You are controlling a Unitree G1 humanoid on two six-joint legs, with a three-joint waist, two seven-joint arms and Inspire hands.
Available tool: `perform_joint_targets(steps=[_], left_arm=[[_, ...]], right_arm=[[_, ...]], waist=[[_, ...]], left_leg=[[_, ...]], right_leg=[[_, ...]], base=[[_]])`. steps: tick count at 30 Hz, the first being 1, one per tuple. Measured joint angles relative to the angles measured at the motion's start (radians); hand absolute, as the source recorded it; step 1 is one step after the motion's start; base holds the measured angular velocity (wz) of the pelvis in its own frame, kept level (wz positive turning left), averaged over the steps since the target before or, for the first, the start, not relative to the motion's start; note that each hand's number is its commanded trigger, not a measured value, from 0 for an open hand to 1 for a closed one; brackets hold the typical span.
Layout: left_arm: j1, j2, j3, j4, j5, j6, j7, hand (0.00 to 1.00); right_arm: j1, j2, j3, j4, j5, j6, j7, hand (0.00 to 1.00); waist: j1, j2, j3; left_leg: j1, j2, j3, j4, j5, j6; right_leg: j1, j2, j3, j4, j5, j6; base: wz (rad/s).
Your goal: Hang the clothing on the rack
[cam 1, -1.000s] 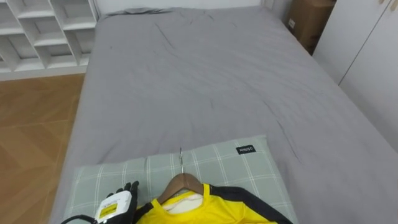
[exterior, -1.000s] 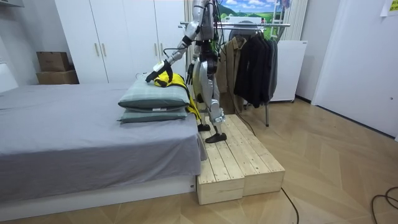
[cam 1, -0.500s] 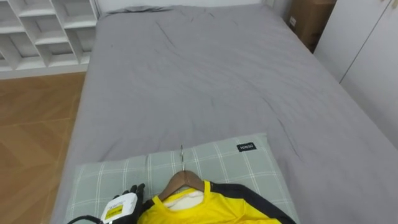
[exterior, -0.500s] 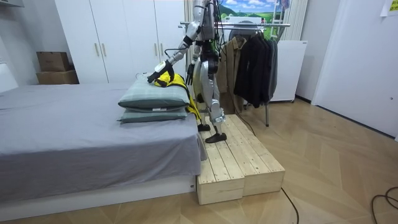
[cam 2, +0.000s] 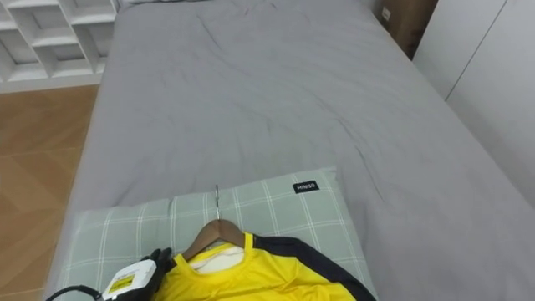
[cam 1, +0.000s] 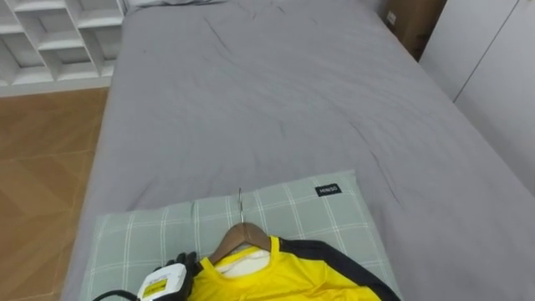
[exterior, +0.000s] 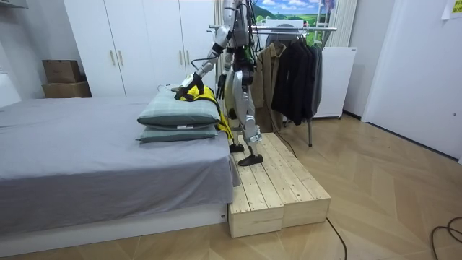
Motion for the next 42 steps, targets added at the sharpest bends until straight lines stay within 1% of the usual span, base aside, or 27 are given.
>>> perform_joint_targets(steps=[3, 5, 8, 10, 13, 16, 19, 21, 25, 26, 27, 28, 29, 34, 36, 38, 42], left_arm=[[-0.024, 0.003, 0.0, 0.022, -0.025, -0.005, -0.002, 0.0], [-0.032, 0.004, 0.0, 0.022, -0.032, -0.006, -0.004, 0.0], [-0.04, 0.003, -0.001, 0.022, -0.031, -0.006, -0.02, 0.0], [-0.042, 0.004, -0.001, 0.021, -0.031, -0.006, -0.024, 0.0], [-0.052, 0.006, -0.004, 0.021, -0.033, -0.006, -0.029, 0.0], [-0.066, 0.007, -0.006, 0.021, -0.033, -0.006, -0.036, 0.0], [-0.077, 0.009, -0.005, 0.02, -0.029, -0.006, -0.043, 0.0], [-0.084, 0.011, -0.005, 0.02, -0.028, -0.006, -0.047, 0.0], [-0.086, 0.012, -0.004, 0.02, -0.026, -0.006, -0.049, 0.0], [-0.088, 0.012, -0.004, 0.02, -0.026, -0.006, -0.051, 0.25], [-0.091, 0.012, -0.004, 0.02, -0.026, -0.006, -0.054, 0.43], [-0.093, 0.013, -0.004, 0.02, -0.025, -0.005, -0.058, 0.66], [-0.096, 0.014, -0.004, 0.02, -0.025, -0.005, -0.064, 1.0], [-0.109, 0.017, 0.004, 0.018, -0.025, -0.005, -0.055, 1.0], [-0.136, 0.024, 0.014, 0.018, -0.025, -0.004, -0.044, 1.0], [-0.149, 0.036, 0.014, 0.018, -0.025, -0.004, -0.042, 1.0], [-0.152, 0.039, 0.013, 0.018, -0.025, -0.004, -0.037, 1.0]], right_arm=[[-0.021, 0.007, 0.0, 0.0, 0.0, -0.001, -0.002, 0.0], [-0.035, 0.01, 0.0, 0.0, -0.001, -0.001, -0.009, 0.0], [-0.057, 0.015, 0.0, 0.008, 0.001, 0.0, -0.023, 0.0], [-0.066, 0.019, -0.001, 0.008, 0.001, 0.0, -0.031, 0.0], [-0.072, 0.027, 0.0, 0.011, 0.002, -0.001, -0.034, 0.0], [-0.072, 0.028, 0.0, 0.014, 0.002, 0.0, -0.039, 0.0], [-0.071, 0.029, 0.0, 0.023, 0.0, 0.0, -0.043, 0.0], [-0.07, 0.029, 0.0, 0.028, -0.004, 0.0, -0.045, 0.0], [-0.07, 0.029, -0.001, 0.027, -0.009, 0.0, -0.038, 0.0], [-0.07, 0.029, -0.001, 0.026, -0.009, 0.0, -0.034, 0.0], [-0.07, 0.029, -0.001, 0.026, -0.009, 0.0, -0.03, 0.0], [-0.07, 0.029, -0.001, 0.026, -0.009, 0.0, -0.03, 0.0], [-0.07, 0.029, -0.001, 0.026, -0.009, 0.0, -0.028, 0.0], [-0.07, 0.029, -0.001, 0.026, -0.009, 0.0, -0.022, 0.0], [-0.071, 0.029, -0.001, 0.026, -0.009, 0.0, -0.019, 0.0], [-0.071, 0.029, -0.001, 0.025, -0.01, 0.0, -0.019, 0.0], [-0.071, 0.029, -0.001, 0.025, -0.012, 0.0, -0.021, 0.0]], waist=[[0.0, -0.003, 0.0022], [0.0, -0.004, 0.0027], [0.001, -0.004, 0.0034], [0.0, -0.006, 0.0051], [0.0, -0.011, 0.0117], [0.0, -0.008, 0.0161], [0.0, -0.007, 0.0167], [-0.001, -0.007, 0.0169], [-0.004, -0.007, 0.0169], [-0.004, -0.007, 0.0169], [-0.004, -0.007, 0.0169], [-0.004, -0.007, 0.0169], [-0.004, -0.007, 0.0168], [-0.004, -0.007, 0.0167], [-0.004, -0.006, 0.0163], [-0.005, -0.005, 0.016], [-0.004, -0.005, 0.0162]], left_leg=[[-0.026, 0.0, 0.004, 0.007, 0.001, 0.002], [-0.04, -0.002, 0.004, 0.014, 0.002, 0.002], [-0.046, 0.002, 0.0, 0.016, 0.002, 0.003], [-0.047, 0.001, -0.003, 0.017, 0.002, 0.003], [-0.049, -0.002, -0.004, 0.019, 0.002, 0.003], [-0.061, -0.004, -0.005, 0.02, 0.005, 0.007], [-0.073, -0.012, -0.005, 0.028, 0.005, 0.008], [-0.078, -0.01, -0.005, 0.029, 0.006, 0.01], [-0.082, -0.016, -0.008, 0.031, 0.006, 0.01], [-0.083, -0.016, -0.01, 0.032, 0.007, 0.01], [-0.084, -0.016, -0.011, 0.033, 0.007, 0.01], [-0.084, -0.016, -0.012, 0.034, 0.007, 0.01], [-0.084, -0.016, -0.013, 0.034, 0.007, 0.011], [-0.084, -0.017, -0.016, 0.035, 0.009, 0.012], [-0.084, -0.017, -0.016, 0.034, 0.01, 0.014], [-0.083, -0.017, -0.016, 0.033, 0.011, 0.015], [-0.082, -0.018, -0.016, 0.032, 0.012, 0.016]], right_leg=[[-0.026, -0.004, 0.002, 0.01, 0.0, 0.0], [-0.038, -0.006, 0.001, 0.012, 0.001, -0.001], [-0.043, -0.014, -0.002, 0.015, 0.002, -0.001], [-0.043, -0.015, -0.004, 0.015, 0.002, -0.001], [-0.044, -0.016, -0.005, 0.015, 0.002, -0.001], [-0.055, -0.017, -0.003, 0.015, 0.004, 0.002], [-0.065, -0.017, -0.002, 0.018, 0.005, 0.004], [-0.073, -0.02, -0.002, 0.025, 0.005, 0.004], [-0.074, -0.022, -0.005, 0.026, 0.005, 0.004], [-0.074, -0.022, -0.005, 0.026, 0.005, 0.004], [-0.074, -0.022, -0.005, 0.026, 0.005, 0.004], [-0.074, -0.022, -0.006, 0.026, 0.005, 0.004], [-0.074, -0.022, -0.006, 0.026, 0.005, 0.004], [-0.074, -0.025, -0.008, 0.029, 0.005, 0.004], [-0.074, -0.027, -0.009, 0.03, 0.005, 0.005], [-0.073, -0.029, -0.008, 0.03, 0.006, 0.007], [-0.073, -0.03, -0.008, 0.029, 0.008, 0.009]], base=[[-0.02], [0.0], [0.03], [0.04], [0.0], [0.0], [0.0], [0.0], [0.02], [0.04], [0.04], [0.04], [0.0], [0.0], [0.0], [0.0], [0.0]])
